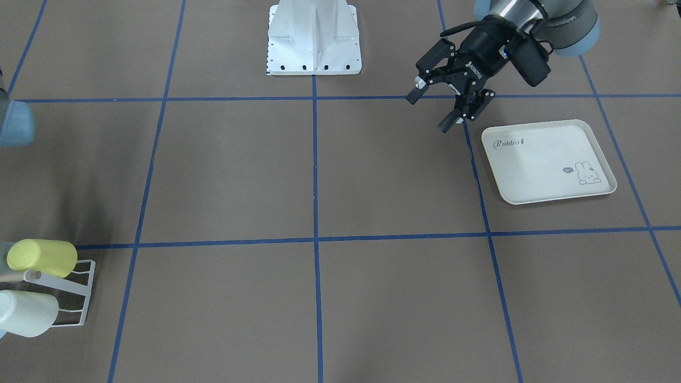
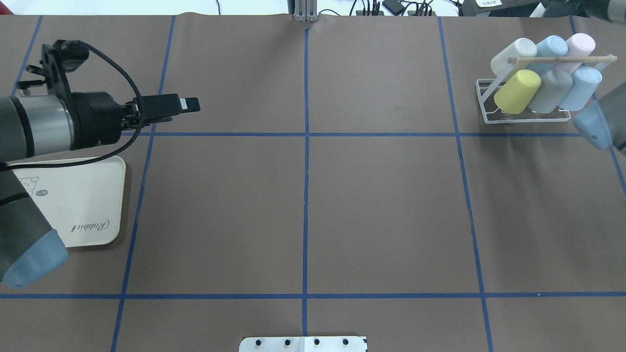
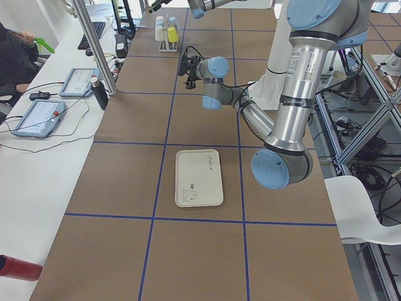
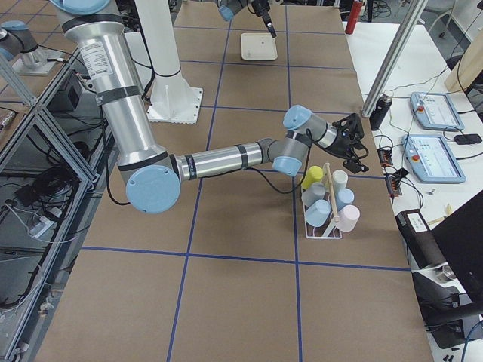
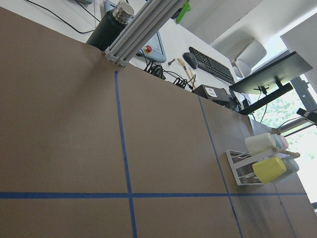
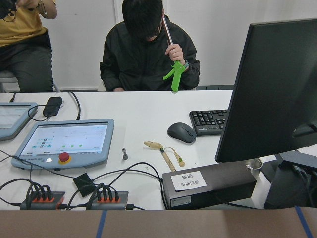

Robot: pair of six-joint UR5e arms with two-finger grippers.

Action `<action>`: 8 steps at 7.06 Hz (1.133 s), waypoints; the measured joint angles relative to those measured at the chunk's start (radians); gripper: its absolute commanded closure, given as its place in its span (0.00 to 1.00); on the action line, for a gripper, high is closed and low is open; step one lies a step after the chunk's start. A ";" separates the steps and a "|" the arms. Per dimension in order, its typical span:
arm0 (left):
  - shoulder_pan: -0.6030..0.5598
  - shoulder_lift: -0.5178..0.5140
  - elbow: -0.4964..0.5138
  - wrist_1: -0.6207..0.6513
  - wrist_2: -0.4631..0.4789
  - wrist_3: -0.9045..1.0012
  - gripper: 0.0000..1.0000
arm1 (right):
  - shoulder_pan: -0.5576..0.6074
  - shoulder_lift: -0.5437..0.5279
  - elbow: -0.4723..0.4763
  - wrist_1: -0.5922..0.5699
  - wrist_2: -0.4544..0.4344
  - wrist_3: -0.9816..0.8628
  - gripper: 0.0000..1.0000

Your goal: Transfer IKEA cup to right arm and place on rack

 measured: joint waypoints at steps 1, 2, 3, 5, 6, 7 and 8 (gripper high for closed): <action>-0.058 0.022 -0.012 0.041 -0.056 0.071 0.00 | 0.063 -0.013 0.075 -0.121 0.114 -0.033 0.00; -0.112 0.059 -0.021 0.070 -0.100 0.158 0.00 | 0.130 -0.022 0.141 -0.250 0.237 -0.085 0.00; -0.165 0.117 -0.025 0.086 -0.135 0.279 0.00 | 0.205 -0.024 0.188 -0.391 0.365 -0.195 0.00; -0.256 0.230 -0.021 0.116 -0.171 0.537 0.00 | 0.314 -0.025 0.219 -0.665 0.556 -0.471 0.00; -0.296 0.260 -0.020 0.171 -0.182 0.666 0.00 | 0.341 -0.029 0.223 -0.785 0.609 -0.593 0.00; -0.343 0.272 -0.014 0.236 -0.206 0.794 0.00 | 0.353 -0.047 0.225 -0.882 0.636 -0.708 0.00; -0.397 0.282 0.009 0.275 -0.250 0.913 0.00 | 0.356 -0.081 0.225 -0.946 0.647 -0.824 0.00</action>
